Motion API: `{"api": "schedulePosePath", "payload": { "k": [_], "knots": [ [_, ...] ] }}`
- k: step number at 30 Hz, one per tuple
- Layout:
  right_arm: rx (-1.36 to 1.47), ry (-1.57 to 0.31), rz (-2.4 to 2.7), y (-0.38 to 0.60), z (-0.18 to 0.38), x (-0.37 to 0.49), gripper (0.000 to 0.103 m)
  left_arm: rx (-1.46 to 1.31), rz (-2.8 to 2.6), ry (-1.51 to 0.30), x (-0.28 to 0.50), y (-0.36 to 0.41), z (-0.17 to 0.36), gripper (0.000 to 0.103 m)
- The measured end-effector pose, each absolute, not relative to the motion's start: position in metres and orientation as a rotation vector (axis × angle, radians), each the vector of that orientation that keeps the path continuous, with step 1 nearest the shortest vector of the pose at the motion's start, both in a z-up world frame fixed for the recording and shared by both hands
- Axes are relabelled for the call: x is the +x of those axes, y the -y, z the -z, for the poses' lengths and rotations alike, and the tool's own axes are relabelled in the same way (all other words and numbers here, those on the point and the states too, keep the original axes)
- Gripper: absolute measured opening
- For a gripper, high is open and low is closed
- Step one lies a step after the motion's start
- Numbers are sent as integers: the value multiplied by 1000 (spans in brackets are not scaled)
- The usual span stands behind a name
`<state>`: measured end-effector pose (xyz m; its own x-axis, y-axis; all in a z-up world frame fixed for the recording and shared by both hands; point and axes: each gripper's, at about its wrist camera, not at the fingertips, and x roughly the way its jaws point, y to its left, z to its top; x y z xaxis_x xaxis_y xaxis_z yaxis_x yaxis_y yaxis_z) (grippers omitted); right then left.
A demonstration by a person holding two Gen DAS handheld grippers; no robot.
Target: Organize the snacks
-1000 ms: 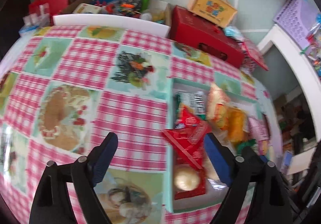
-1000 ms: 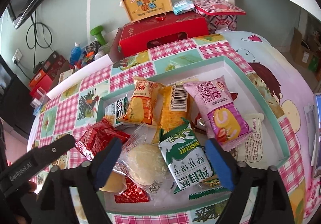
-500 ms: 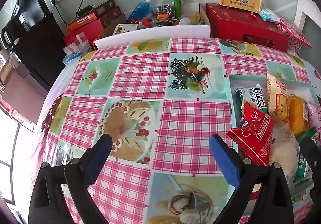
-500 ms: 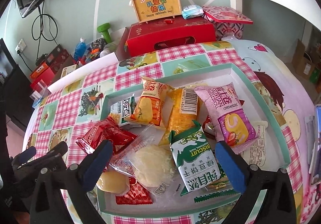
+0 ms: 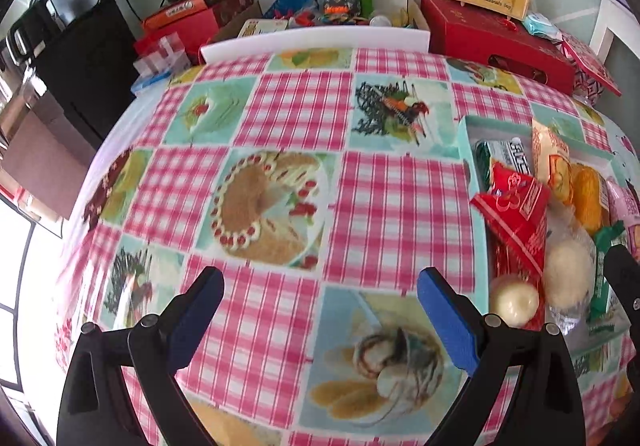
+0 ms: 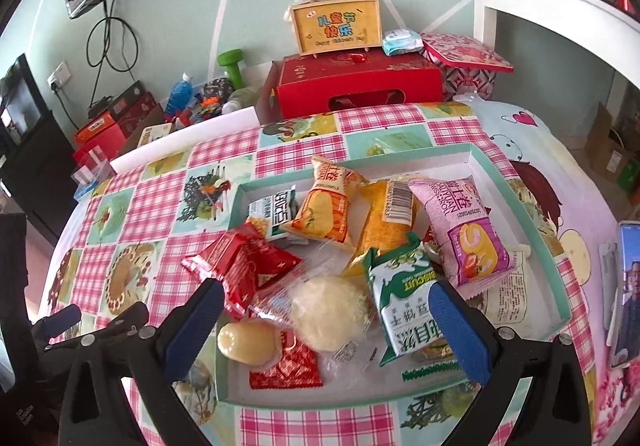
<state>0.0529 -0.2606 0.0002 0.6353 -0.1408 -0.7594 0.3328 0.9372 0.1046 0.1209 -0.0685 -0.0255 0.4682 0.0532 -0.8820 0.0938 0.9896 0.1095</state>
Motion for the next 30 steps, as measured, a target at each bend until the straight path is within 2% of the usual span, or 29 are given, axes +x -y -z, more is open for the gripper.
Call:
{"api": "schedulePosePath", "payload": {
  "k": [17, 30],
  "knots": [
    [174, -931, 230, 221, 33, 8, 103, 106, 44, -1189, 72, 36, 56, 97],
    [214, -1003, 246, 224, 53, -2, 103, 81, 45, -1224, 66, 24, 64, 97]
  ]
}}
